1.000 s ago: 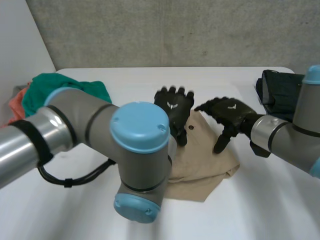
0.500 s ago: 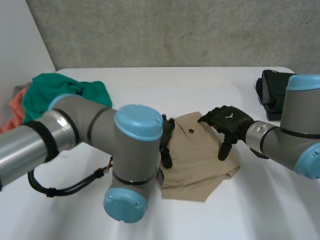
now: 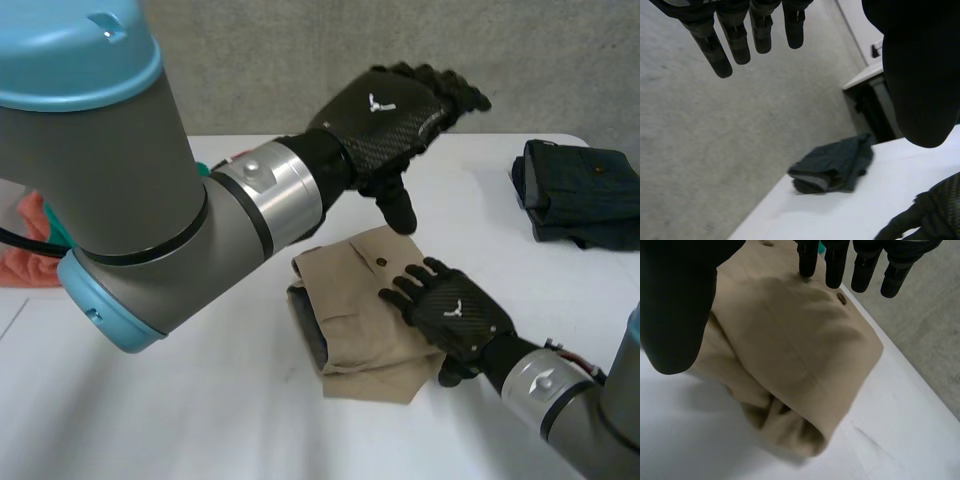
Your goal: Fold the laundry.
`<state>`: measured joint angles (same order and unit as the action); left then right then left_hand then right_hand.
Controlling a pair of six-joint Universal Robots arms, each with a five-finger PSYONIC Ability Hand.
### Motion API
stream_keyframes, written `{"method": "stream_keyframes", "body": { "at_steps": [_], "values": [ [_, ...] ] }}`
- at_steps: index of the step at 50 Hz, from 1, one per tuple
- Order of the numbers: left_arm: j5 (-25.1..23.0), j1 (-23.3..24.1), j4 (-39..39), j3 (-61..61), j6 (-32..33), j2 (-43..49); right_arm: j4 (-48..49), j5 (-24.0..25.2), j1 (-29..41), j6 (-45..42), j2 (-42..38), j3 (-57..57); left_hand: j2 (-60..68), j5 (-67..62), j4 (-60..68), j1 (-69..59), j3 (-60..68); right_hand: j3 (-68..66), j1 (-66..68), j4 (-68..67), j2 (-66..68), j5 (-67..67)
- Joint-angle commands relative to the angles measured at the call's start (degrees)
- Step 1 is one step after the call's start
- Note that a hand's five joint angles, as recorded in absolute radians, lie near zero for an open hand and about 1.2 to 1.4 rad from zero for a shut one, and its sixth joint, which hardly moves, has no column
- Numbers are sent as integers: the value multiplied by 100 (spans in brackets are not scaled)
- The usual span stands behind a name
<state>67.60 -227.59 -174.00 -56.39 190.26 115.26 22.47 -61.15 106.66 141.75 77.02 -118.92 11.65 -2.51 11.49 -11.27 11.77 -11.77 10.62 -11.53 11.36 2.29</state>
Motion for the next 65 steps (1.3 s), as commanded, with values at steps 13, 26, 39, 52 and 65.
{"method": "stream_keyframes", "body": {
  "at_steps": [13,26,39,52,65],
  "values": [
    [201,101,50,-224,-16,322,2428,112,311,-16,-1594,413,25,61,41,-63,12,-25,140,-49,66,-27],
    [192,127,50,-224,-7,137,2420,86,522,670,-1594,1134,25,61,41,-63,12,-6823,6938,-6847,6864,6771],
    [219,-22,-231,-92,-24,-416,2341,-529,-479,1803,-1515,3137,8,78,24,-46,-5,-6823,6938,-6847,6864,6771],
    [236,-127,-459,-136,-147,-584,2859,-565,-1868,3087,-2937,5818,25,61,41,-63,12,-6823,6938,-6847,6864,6771],
    [236,-14,-433,-408,-156,-258,3009,278,-2817,3131,-5636,7735,41,44,58,-79,29,-6823,6938,-6847,6864,6771]
  ]
}}
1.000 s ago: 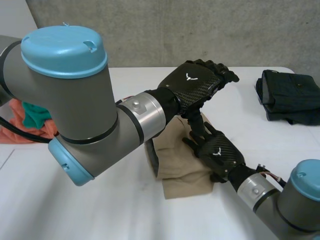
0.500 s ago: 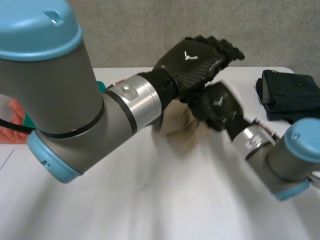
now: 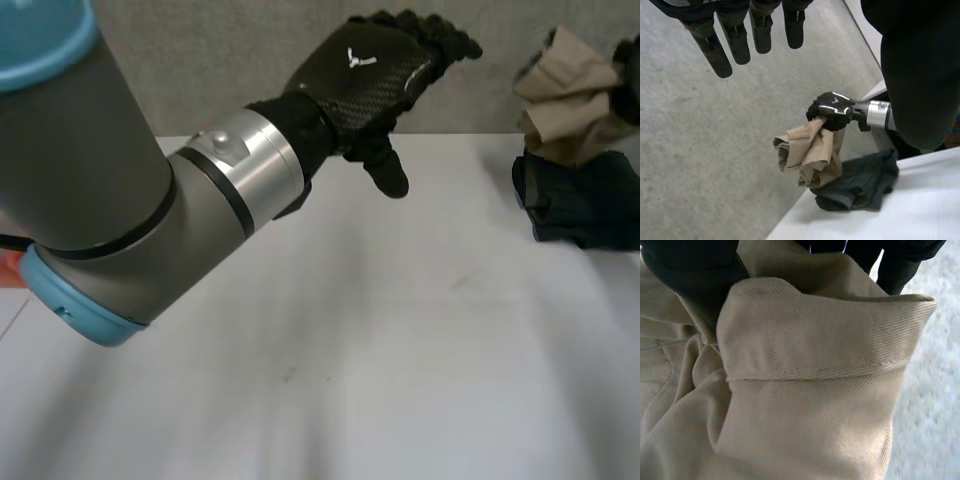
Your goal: Fold the laundry.
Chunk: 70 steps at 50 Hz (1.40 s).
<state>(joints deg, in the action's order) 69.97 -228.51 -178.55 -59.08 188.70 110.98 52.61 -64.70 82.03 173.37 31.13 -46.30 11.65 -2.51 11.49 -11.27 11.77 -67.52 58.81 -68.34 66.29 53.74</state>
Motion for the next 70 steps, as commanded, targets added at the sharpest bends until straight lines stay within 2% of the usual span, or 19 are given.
{"method": "stream_keyframes", "body": {
  "at_steps": [1,6,14,17,20,30,34,38,39,43,46,49,53,56,57,59,64,66,70],
  "values": [
    [0,96,22,-165,0,187,-5,721,-407,-41,-1073,447,41,44,57,-80,29,-1248,2119,-1166,1371,1626],
    [8,219,30,-271,9,240,3,1169,-706,-93,-1056,17,41,44,57,-80,29,-1248,2119,-1166,1371,1626],
    [0,325,39,-333,9,187,-66,2258,-1329,-58,-801,-256,25,61,41,-63,12,-1248,2119,-1166,1371,1626],
    [0,360,31,-333,9,187,-84,2330,-1348,-49,-775,-300,8,78,24,-46,-4,-1248,2119,-1166,1371,1626],
    [-9,386,30,-333,9,178,-189,2251,-1365,-41,-661,-466,-9,95,7,-29,-21,5752,-4881,5834,-5629,-5374],
    [-9,421,13,-324,-17,187,-2052,1988,-1822,-128,1474,-2224,-26,112,-10,-13,-38,5752,-4881,5834,-5629,-5374],
    [-9,448,-13,-324,-17,187,-2807,1541,-2041,-365,2002,-2532,-26,112,-10,-13,-38,5752,-4881,5834,-5629,-5374],
    [-9,457,-31,-271,-17,170,-3634,426,-2288,-944,2406,-2358,-9,95,7,-29,-21,5752,-4881,5834,-5629,-5374],
    [-9,457,-40,-245,-17,161,-3888,-90,-2297,-1259,2529,-2174,8,78,24,-46,-5,5752,-4881,5834,-5629,-5374],
    [26,439,-180,-96,-17,64,-4049,-1138,-2209,-2051,2836,-1813,24,61,40,-63,12,5752,-4881,5834,-5629,-5374],
    [218,395,-268,36,-43,-15,-3882,-1291,-1833,-2176,2978,-1759,58,28,74,-97,46,5752,-4881,5834,-5629,-5374],
    [763,299,-286,282,-61,-94,-3356,-1194,-972,-1931,3267,-1908,42,44,58,-80,29,5752,-4881,5834,-5629,-5374],
    [1308,-122,-260,493,-26,-234,-2766,-1010,-259,-1720,3847,-2566,92,-6,108,-130,79,5752,-4881,5834,-5629,-5374],
    [1528,-921,-137,494,-8,-323,-2493,-650,233,-1719,4243,-3278,126,-40,142,-164,113,5752,-4881,5834,-5629,-5374],
    [1564,-1393,-23,468,35,-314,-2449,-432,556,-1745,4322,-3628,159,-73,175,-197,146,5752,-4881,5834,-5629,-5374],
    [1581,-1791,118,432,193,-296,-2457,-325,857,-1763,4349,-3894,159,-73,175,-198,147,5752,-4881,5834,-5629,-5374],
    [1573,-2740,215,327,1534,404,-2466,-201,1683,-2192,4358,-4789,92,-6,108,-131,80,5752,-4881,5834,-5629,-5374],
    [1555,-3074,75,309,2220,852,-2466,-210,1746,-2473,4349,-5132,25,61,41,-64,13,5752,-4881,5834,-5629,-5374],
    [1311,-3497,-547,327,3021,1713,-2475,-210,1799,-2895,4323,-5572,-76,162,-60,38,-88,5752,-4881,5834,-5629,-5374]
  ]
}}
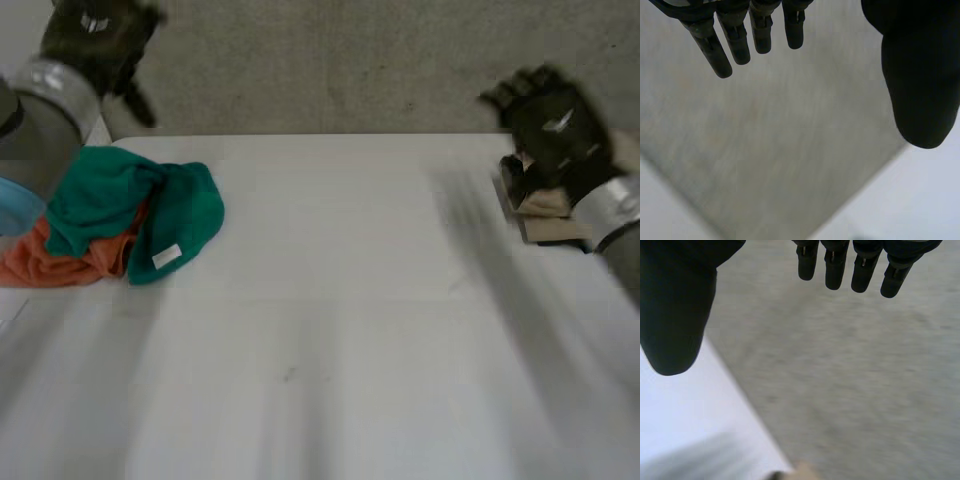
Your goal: Fold the laundry.
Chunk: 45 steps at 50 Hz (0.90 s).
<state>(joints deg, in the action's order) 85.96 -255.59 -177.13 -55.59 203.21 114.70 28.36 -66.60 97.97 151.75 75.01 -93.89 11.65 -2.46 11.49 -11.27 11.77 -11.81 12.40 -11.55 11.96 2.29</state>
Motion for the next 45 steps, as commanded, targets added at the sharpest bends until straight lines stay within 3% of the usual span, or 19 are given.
{"method": "stream_keyframes", "body": {
  "at_steps": [1,7,13,17,18,23,27,32,39,45],
  "values": [
    [-421,-860,-830,-5,1660,1536,-50,-20,205,-795,-66,-876,-93,174,-76,54,-105,181,-240,155,-196,-229],
    [-1502,-1369,-1727,363,1793,2669,-67,-28,196,-1042,-66,-1245,-10,90,7,-29,-22,181,-240,155,-196,-229],
    [-1521,-1405,-1851,952,1775,3330,-58,-20,170,-1059,-66,-1448,998,-917,1015,-1037,986,181,-240,155,-196,-229],
    [-1582,-1397,-1904,1199,1775,3524,-58,-28,144,-1077,-66,-1492,4203,-4122,4220,-4242,4191,181,-240,155,-196,-229],
    [-1548,-1371,-1930,1234,1775,3533,-58,-28,126,-1077,-74,-1501,6794,-6713,6811,-6833,6782,181,-240,155,-196,-229],
    [-1179,-1274,-2491,1156,1766,3471,-58,-28,108,-1077,-66,-1501,6835,-6754,6851,-6873,6823,181,-240,155,-196,-229],
    [-836,-1046,-2713,805,1565,2762,-58,-46,108,-1077,4,-1492,6835,-6754,6851,-6873,6823,181,-240,155,-196,-229],
    [-766,-379,-2940,-64,285,1032,-41,-134,100,-1016,285,-1466,6835,-6754,6851,-6873,6823,181,-240,155,-196,-229],
    [-441,728,-2985,-908,-1421,-701,-50,-414,100,-709,558,-1457,6835,-6754,6851,-6873,6823,181,-240,155,-196,-229],
    [121,1345,-2985,-1349,-1951,-985,-85,-652,100,-146,681,-1439,6835,-6754,6851,-6873,6823,181,-240,155,-196,-229]
  ]
}}
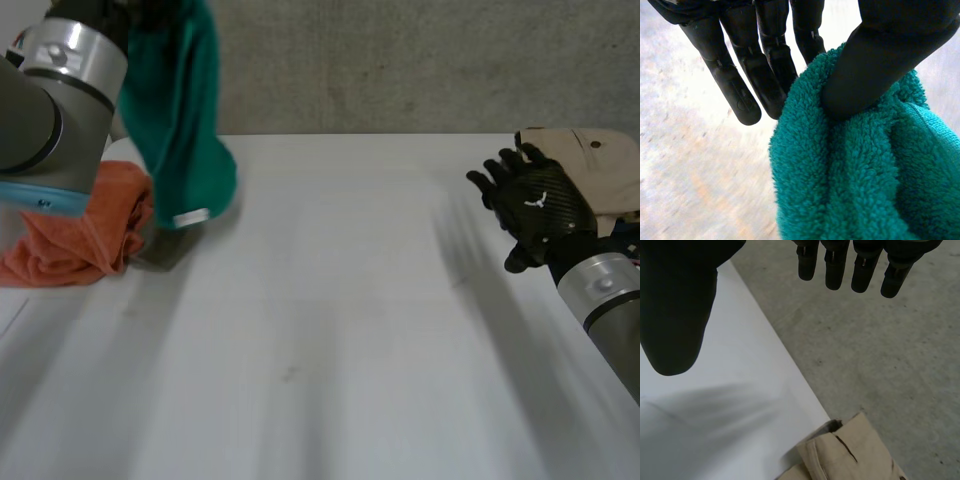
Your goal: Fold the laundry.
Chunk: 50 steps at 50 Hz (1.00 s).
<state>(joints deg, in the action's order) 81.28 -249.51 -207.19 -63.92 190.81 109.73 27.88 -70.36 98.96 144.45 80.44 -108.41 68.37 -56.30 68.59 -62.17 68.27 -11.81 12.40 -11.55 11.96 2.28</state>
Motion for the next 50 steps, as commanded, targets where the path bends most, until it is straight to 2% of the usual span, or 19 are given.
{"method": "stream_keyframes", "body": {
  "at_steps": [1,6,10,14,18,19,21,22,25,33,38,44,50],
  "values": [
    [669,798,21,-516,-712,-462,-63,-276,1,646,147,22,1163,-1370,1141,-1783,1173,181,-240,155,-196,-228],
    [1127,1009,117,-472,-685,143,-362,-285,-8,883,226,101,1163,-1370,1141,-1783,1173,181,-240,155,-196,-228],
    [1145,1123,565,-437,-659,864,-634,-285,1,963,235,215,1163,-1370,1141,-1783,1173,181,-240,155,-196,-228],
    [1066,1457,1145,-437,-624,1506,-924,-285,1,971,235,294,915,-1123,893,-1536,925,181,-240,155,-196,-228],
    [1153,1510,1620,-393,-396,2043,-1240,-285,10,971,235,391,-747,540,-769,127,-737,181,-240,155,-196,-228],
    [1197,1519,1734,-376,-273,2139,-1389,-294,10,980,235,426,-2052,1844,-2074,1431,-2042,181,-240,155,-196,-228],
    [1302,1510,1822,-375,-185,2123,-1530,-285,10,998,235,453,-3370,3163,-3392,2750,-3360,181,-240,155,-196,-228],
    [1425,1493,1849,-402,-132,2062,-1679,-294,18,1024,235,488,-4493,4285,-4514,3872,-4482,181,-240,155,-196,-228],
    [1584,1422,1884,-463,-96,1833,-1978,-303,27,1050,252,523,-5377,5169,-5399,4756,-5367,181,-240,155,-196,-228],
    [1848,1466,1902,-1192,-149,437,-3165,-347,211,972,454,365,-5362,5154,-5384,4741,-5352,181,-240,155,-196,-228],
    [1918,1615,1902,-2384,-176,-162,-3141,-242,816,770,551,-56,-4237,4029,-4259,3616,-4227,-567,508,-593,552,519],
    [1918,2283,1867,-3416,-158,-101,-2622,-224,924,-135,481,-610,-4049,3842,-4071,3429,-4039,-1072,1013,-1099,1057,1025],
    [1936,2336,1638,-3557,-97,426,-2007,-224,976,-698,393,-971,-4588,4380,-4610,3967,-4578,-1038,979,-1065,1024,991]
  ]
}}
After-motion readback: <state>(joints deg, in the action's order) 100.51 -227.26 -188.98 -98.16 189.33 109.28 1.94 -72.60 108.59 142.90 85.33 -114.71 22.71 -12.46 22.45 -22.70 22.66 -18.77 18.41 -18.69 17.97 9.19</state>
